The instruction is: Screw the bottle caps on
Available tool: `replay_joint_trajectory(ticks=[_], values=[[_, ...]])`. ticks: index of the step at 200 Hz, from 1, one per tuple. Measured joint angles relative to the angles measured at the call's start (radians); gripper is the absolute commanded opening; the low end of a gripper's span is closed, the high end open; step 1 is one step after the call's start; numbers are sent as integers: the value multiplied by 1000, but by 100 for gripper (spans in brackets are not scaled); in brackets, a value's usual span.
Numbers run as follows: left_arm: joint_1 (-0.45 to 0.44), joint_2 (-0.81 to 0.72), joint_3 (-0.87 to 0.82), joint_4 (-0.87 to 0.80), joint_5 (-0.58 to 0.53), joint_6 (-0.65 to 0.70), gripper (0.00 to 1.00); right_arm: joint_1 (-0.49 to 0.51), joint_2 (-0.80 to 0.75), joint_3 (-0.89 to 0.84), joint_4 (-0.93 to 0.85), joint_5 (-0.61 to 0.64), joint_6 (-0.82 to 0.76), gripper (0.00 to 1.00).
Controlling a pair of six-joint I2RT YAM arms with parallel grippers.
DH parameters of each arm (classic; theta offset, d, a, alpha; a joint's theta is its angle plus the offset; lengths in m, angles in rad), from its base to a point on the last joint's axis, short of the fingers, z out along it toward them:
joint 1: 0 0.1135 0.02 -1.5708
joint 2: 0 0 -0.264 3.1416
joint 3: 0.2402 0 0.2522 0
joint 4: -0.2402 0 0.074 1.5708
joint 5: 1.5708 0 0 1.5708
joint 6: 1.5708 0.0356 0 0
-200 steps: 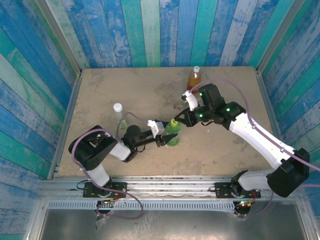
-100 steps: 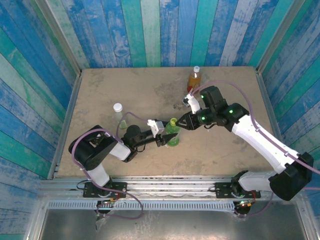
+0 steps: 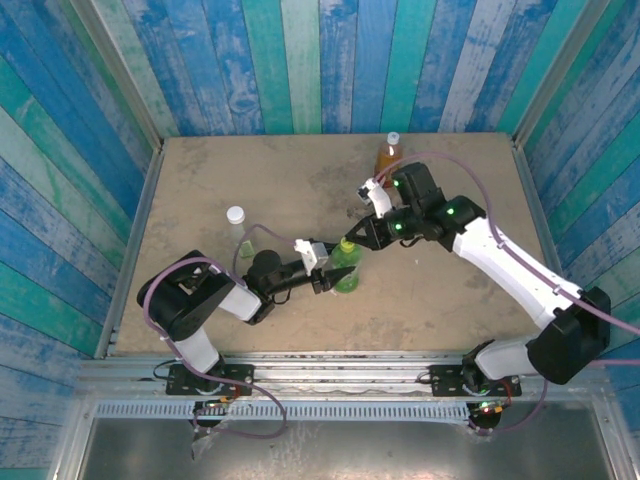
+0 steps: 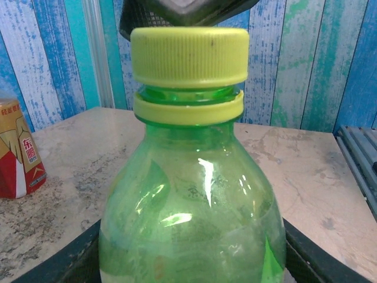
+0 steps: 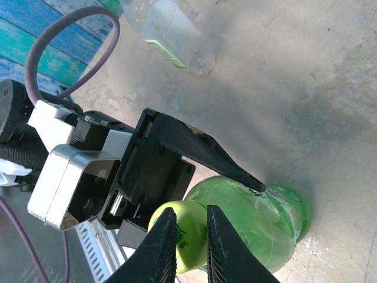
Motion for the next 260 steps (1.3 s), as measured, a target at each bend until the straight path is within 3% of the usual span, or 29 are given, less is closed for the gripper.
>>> replay_joint_trajectory(ticks=[62, 89, 115, 176, 260], values=[[0, 0, 0, -3, -4, -3, 59, 6, -103, -84, -36, -55, 18, 18], [0, 0, 0, -3, -5, -4, 59, -14, -106, -64, -47, -28, 21, 29], [0, 0, 0, -7, -6, -3, 59, -48, -74, -14, -47, 1, 23, 31], [0, -2, 2, -13, -12, -2, 59, -58, 84, 85, -55, -60, -4, 23], [0, -2, 2, -14, -12, 5, 59, -58, -6, -23, -31, -122, -2, 13]])
